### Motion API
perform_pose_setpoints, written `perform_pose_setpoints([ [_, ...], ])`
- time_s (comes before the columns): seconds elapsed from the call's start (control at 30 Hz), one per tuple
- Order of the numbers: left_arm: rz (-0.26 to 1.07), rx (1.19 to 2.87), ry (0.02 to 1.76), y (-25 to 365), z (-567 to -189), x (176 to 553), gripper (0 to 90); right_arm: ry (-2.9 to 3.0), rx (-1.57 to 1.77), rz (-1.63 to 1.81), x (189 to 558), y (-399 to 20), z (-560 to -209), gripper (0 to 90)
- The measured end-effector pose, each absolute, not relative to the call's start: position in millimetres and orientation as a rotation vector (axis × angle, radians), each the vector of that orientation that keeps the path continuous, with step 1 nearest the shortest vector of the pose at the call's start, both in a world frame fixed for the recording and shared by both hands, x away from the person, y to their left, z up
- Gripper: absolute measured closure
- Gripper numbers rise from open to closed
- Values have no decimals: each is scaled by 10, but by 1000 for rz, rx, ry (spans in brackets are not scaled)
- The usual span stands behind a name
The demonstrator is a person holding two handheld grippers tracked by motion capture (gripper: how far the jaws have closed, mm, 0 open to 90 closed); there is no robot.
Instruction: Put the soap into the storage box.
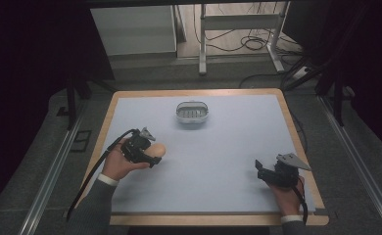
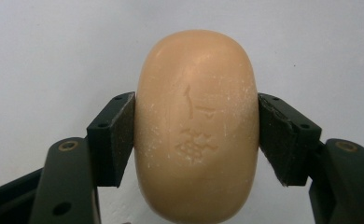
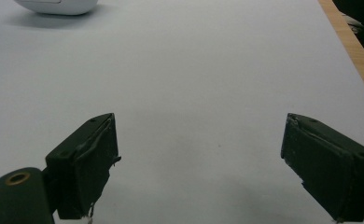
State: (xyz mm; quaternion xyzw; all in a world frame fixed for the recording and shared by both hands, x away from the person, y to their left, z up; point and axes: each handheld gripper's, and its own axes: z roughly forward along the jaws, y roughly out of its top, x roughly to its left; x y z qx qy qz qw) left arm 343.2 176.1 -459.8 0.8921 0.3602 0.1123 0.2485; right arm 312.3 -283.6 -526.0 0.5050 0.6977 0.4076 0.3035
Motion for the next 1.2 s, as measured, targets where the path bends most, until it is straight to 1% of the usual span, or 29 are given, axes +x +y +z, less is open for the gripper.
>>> perform_pose_setpoints([
  [0.5,311,2436,971,1698,-4547,3511,328,1849,1339,1080,3124,-2836,-5260,109],
  [1.2,302,2444,969,1624,-4568,3609,328,1850,1337,1077,3125,-2834,-5261,109],
])
